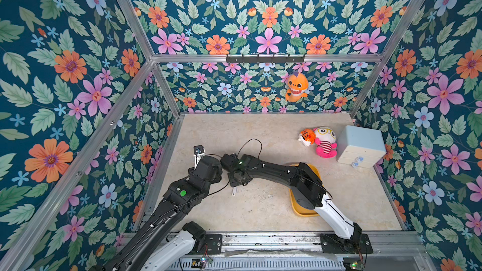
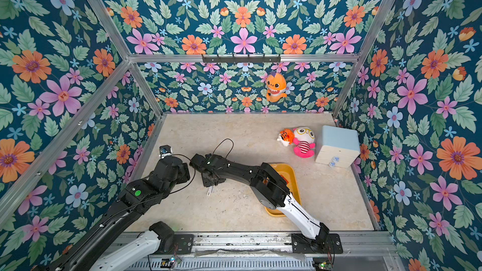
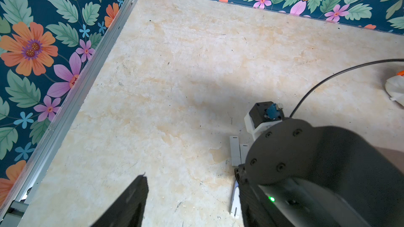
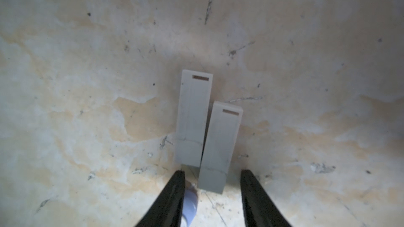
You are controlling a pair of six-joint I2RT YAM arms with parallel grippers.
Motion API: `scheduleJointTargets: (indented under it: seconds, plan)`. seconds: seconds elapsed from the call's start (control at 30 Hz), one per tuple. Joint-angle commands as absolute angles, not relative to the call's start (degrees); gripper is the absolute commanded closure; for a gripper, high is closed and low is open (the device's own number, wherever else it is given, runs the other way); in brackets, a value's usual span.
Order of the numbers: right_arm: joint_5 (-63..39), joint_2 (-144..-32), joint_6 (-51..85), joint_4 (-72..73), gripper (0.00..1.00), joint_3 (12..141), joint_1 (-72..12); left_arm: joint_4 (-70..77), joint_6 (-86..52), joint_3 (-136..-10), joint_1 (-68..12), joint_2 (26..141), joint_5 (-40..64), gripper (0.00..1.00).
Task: Put the usb flash drive into the storage box
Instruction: Pick up the USB flash from the center of the board.
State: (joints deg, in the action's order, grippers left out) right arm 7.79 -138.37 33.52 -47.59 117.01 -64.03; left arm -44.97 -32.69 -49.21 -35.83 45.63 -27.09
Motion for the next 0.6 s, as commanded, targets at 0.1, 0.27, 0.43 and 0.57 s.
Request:
scheduleJointTargets:
  seconds: [0.1, 0.27, 0.43, 0.57]
  plan:
    - [12.1, -140.3, 33.5, -53.8, 0.58, 118.0, -64.1, -44.6, -32.5, -49.2, -35.8, 45.9, -27.9, 0.29]
    - [14.5, -140.0, 33.7, -54.6, 0.62, 117.8, -64.1, -44.6, -32.5, -49.2, -35.7, 46.0, -27.9, 0.29]
    - [12.5, -140.7, 32.6, -52.6, 0.61, 118.3, -64.1, -44.6, -32.6, -49.2, -35.8, 46.1, -28.0, 0.29]
    - [13.3, -142.0, 32.2, -53.4, 0.6, 120.0, -63.8, -44.6, -32.6, -49.2, -35.8, 46.1, -28.0, 0.29]
